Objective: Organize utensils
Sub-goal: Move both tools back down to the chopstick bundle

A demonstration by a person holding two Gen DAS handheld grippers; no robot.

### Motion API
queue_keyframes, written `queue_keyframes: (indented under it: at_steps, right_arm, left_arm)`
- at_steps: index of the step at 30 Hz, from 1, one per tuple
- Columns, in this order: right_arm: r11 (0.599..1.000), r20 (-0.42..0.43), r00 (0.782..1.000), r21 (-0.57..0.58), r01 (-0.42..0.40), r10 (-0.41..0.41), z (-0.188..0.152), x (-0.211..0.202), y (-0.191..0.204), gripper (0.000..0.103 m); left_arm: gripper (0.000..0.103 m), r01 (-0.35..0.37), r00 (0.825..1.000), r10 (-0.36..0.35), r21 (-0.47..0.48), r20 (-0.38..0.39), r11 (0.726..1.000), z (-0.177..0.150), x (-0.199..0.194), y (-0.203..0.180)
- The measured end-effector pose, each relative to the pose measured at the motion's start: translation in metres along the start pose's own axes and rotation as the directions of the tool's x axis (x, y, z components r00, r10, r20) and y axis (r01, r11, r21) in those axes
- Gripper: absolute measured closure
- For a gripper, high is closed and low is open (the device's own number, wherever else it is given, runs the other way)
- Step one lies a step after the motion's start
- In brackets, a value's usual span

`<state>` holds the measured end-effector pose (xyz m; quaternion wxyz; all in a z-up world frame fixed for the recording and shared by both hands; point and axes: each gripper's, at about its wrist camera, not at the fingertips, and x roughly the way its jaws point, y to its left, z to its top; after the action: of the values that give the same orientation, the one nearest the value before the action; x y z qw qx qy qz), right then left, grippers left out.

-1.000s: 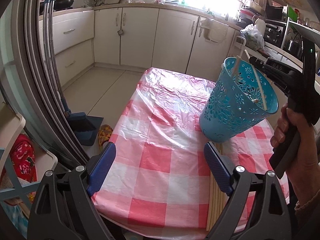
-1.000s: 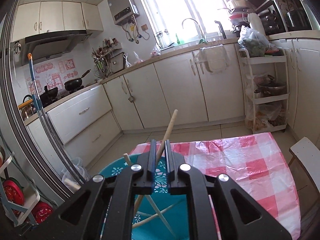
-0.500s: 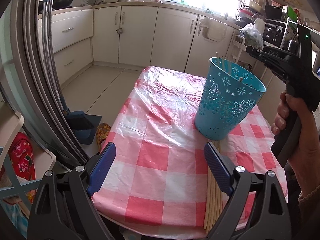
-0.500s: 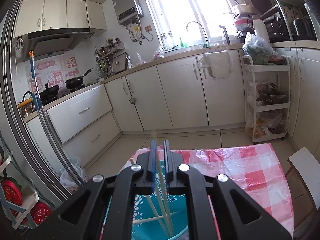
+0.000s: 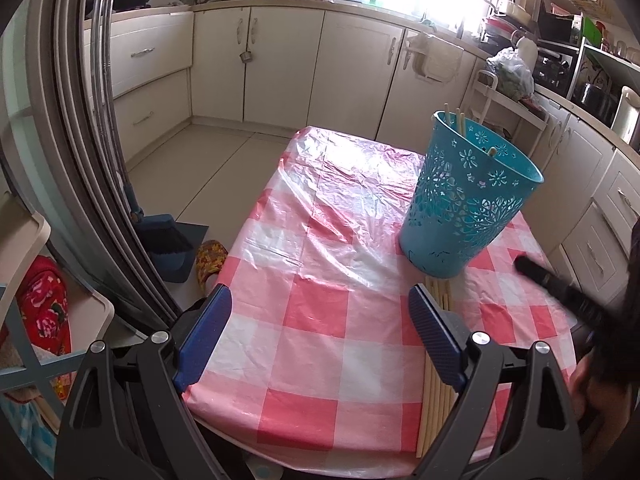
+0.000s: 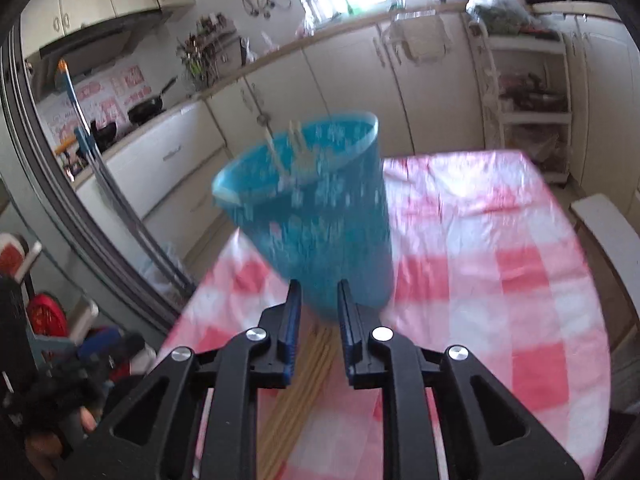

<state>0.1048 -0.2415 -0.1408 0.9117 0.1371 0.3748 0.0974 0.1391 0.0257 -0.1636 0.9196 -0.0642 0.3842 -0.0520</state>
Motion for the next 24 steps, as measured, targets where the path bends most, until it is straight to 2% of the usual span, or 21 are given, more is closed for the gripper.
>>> queue_keyframes:
  at_steps: [2,3,11,15,20,24]
  right_arm:
    - [1.000,-0.082,0.997,0.026,-0.003,0.005,-0.017,0.021,0.001,0.088]
    - [1.000,-0.095,0.995,0.025,0.002,0.000,-0.019,0.027,0.003,0.089]
    - [0.998,-0.147,0.987,-0.041,0.057,-0.062,-0.022,0.058,0.018,0.089]
    - [0.994,-0.151,0.985,-0.080,0.071,-0.082,-0.026,0.056,0.017,0.089]
    - [0.988,-0.203,0.975,-0.138,0.062,-0.090,-0.021,0.054,0.007,0.092]
    - [0.984,-0.234,0.967,-0.170,0.058,-0.098,-0.021,0.049,0.000,0.094]
  left_arm:
    - [0.017,0.001,1.000,-0.001,0.014,-0.002,1.000,-0.002,-0.002,-0.004]
    - [0.017,-0.001,1.000,0.001,0.023,0.001,1.000,-0.003,-0.003,-0.006]
    - [0.017,-0.002,1.000,0.002,0.028,-0.004,1.000,-0.005,-0.007,-0.006]
    - [0.017,-0.001,1.000,0.002,0.036,-0.009,0.999,-0.005,-0.005,-0.007]
    - [0.017,0.007,0.999,-0.005,0.056,-0.036,0.998,-0.008,0.002,-0.013]
    - [0.017,0.022,0.997,-0.014,0.111,-0.072,0.994,-0.011,0.014,-0.029]
